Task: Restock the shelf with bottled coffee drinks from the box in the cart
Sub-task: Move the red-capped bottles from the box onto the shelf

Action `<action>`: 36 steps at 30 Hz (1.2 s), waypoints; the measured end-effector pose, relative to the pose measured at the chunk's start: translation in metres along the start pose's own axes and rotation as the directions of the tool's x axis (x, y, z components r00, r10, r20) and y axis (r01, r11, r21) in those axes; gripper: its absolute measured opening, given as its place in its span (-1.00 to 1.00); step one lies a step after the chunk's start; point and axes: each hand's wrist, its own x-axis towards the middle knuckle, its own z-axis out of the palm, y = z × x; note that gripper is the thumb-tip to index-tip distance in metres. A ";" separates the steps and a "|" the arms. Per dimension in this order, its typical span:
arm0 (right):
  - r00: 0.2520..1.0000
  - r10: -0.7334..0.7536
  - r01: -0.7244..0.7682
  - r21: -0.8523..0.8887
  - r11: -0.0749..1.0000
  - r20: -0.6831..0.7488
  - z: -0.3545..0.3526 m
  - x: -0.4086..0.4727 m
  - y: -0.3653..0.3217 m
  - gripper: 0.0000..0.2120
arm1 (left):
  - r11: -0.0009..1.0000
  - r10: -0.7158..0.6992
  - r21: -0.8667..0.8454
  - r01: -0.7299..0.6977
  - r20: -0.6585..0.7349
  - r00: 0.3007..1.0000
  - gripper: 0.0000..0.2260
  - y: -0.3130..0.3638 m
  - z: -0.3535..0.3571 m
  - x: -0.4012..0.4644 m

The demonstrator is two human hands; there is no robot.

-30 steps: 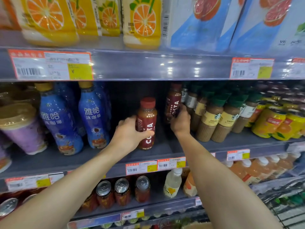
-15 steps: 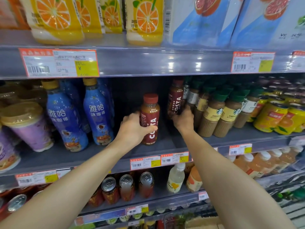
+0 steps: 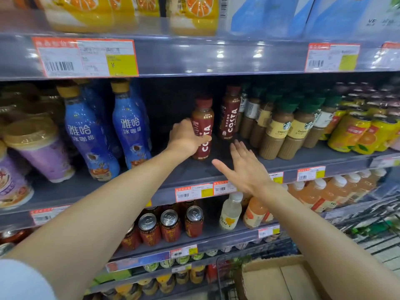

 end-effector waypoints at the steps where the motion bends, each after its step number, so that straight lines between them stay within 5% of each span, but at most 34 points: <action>1: 1.000 0.001 -0.001 -0.024 1.000 0.015 0.002 -0.004 0.001 -0.06 | 1.000 -0.010 -0.006 0.010 -0.004 1.000 -0.51 0.001 0.001 0.002; 11: 0.996 -0.022 0.002 -0.234 0.972 -0.082 0.017 -0.015 0.001 0.06 | 0.995 -0.034 -0.093 0.032 -0.018 0.999 -0.44 0.007 0.012 0.019; 36: 0.983 -0.041 0.009 -0.180 0.984 -0.176 0.029 -0.011 0.001 -0.06 | 0.991 -0.076 -0.116 0.073 -0.023 0.997 -0.42 0.015 0.041 0.079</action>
